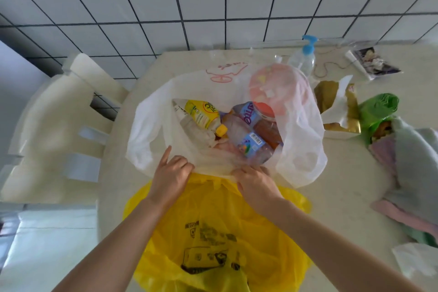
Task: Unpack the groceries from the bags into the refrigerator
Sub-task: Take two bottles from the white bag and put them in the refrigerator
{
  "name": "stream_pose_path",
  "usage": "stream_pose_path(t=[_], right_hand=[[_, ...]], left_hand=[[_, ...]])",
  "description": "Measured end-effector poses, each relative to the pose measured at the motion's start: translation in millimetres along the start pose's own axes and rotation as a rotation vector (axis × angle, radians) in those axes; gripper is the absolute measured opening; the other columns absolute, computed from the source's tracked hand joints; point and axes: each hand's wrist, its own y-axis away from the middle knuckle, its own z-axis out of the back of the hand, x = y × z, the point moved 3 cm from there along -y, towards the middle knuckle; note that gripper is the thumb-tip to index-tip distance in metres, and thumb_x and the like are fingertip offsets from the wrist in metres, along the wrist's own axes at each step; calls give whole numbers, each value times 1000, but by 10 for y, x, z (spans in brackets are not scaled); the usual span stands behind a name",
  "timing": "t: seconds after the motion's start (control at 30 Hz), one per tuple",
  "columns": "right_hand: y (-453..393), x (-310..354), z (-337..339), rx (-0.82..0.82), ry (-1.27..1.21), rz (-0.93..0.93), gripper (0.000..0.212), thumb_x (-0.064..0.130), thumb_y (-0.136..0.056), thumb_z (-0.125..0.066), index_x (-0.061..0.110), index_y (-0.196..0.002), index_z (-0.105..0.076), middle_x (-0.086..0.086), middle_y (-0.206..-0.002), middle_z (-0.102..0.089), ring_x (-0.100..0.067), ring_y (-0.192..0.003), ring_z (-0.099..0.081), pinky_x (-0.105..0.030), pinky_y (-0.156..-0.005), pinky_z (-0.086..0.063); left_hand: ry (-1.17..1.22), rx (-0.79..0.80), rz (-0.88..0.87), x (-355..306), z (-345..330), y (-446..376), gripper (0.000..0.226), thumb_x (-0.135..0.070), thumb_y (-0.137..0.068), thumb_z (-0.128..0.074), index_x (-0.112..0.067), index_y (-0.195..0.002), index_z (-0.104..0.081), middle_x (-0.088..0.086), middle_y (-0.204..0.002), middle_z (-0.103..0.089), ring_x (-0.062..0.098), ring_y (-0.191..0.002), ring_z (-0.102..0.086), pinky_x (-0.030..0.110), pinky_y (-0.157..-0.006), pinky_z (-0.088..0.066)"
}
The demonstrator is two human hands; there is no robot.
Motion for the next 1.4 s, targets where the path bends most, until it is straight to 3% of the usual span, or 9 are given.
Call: stream_pose_path(t=[0.1,0.2,0.3,0.43,0.63,0.87,1.03,1.2,1.4], right_hand=[[121,-24,-186,-10,-9,43,28,17,-74,-71,22,-101,-72,-2,-101,-70,-29,-100,-64,-42,-93,-51],[263,-25,-326,94,33,86,37,24,-88,-54,18,-125,-60,-5,-125,-60,-29,-122,-51,-43,-111,-32],[360,-24,-307,53,11,109,36,24,-85,-60,16,-120,-63,-5,-121,-62,-29,-118,-55,-42,-105,-42],[401,-23,-8,-152,-136,96,36,18,-84,-64,16,-119,-62,-5,-124,-59,-30,-124,-50,-41,-97,-50],[208,-100,588,-476,-152,105,37,8,-85,-62,6,-122,-59,-15,-129,-52,-40,-127,-43,-50,-100,-46],[-120,-241,887,-456,17,-53,65,10,-77,-68,10,-137,-46,-18,-150,-30,-48,-135,-25,-59,-105,-35],[-213,-379,913,-370,73,-228,79,29,-84,-67,17,-149,-24,-22,-154,-18,-48,-142,-10,-63,-109,-22],[-310,-574,1059,-417,18,-255,70,38,-91,-55,16,-150,-23,-21,-155,-18,-44,-143,-13,-63,-108,-29],[-591,-849,1276,-403,-14,-227,71,59,-91,-29,18,-149,-22,-14,-157,-16,-39,-144,-11,-59,-112,-26]], left_hand=[[-63,78,19,-9,-174,215,30,3,-50,-85,-13,-73,-73,5,-75,-64,24,-81,-68,45,-118,-13],[-29,105,73,-77,-261,406,37,0,-52,-86,-8,-86,-74,10,-90,-70,29,-98,-69,43,-118,-6],[82,-15,26,-199,-164,495,38,-1,-66,-80,-7,-102,-73,8,-108,-69,29,-118,-60,45,-116,-20],[93,-188,-37,-305,221,436,36,-8,-83,-58,-9,-118,-67,7,-133,-59,29,-138,-40,52,-117,-22],[20,-195,313,-145,536,137,68,-17,-82,-52,-11,-148,-34,8,-157,-26,32,-149,-10,59,-116,-5],[131,-24,559,66,252,7,106,-19,-76,-76,-3,-152,-5,21,-160,-3,43,-146,-4,57,-117,-10],[241,50,540,181,97,-184,93,-21,-85,-69,-13,-154,-7,15,-162,-1,38,-147,-8,51,-119,-14],[343,45,505,276,52,-413,84,-29,-94,-57,-24,-154,2,11,-162,2,38,-147,-10,52,-118,-17],[479,-52,533,402,64,-821,64,-55,-97,-20,-35,-153,3,-6,-163,6,23,-150,-7,49,-119,-20]])
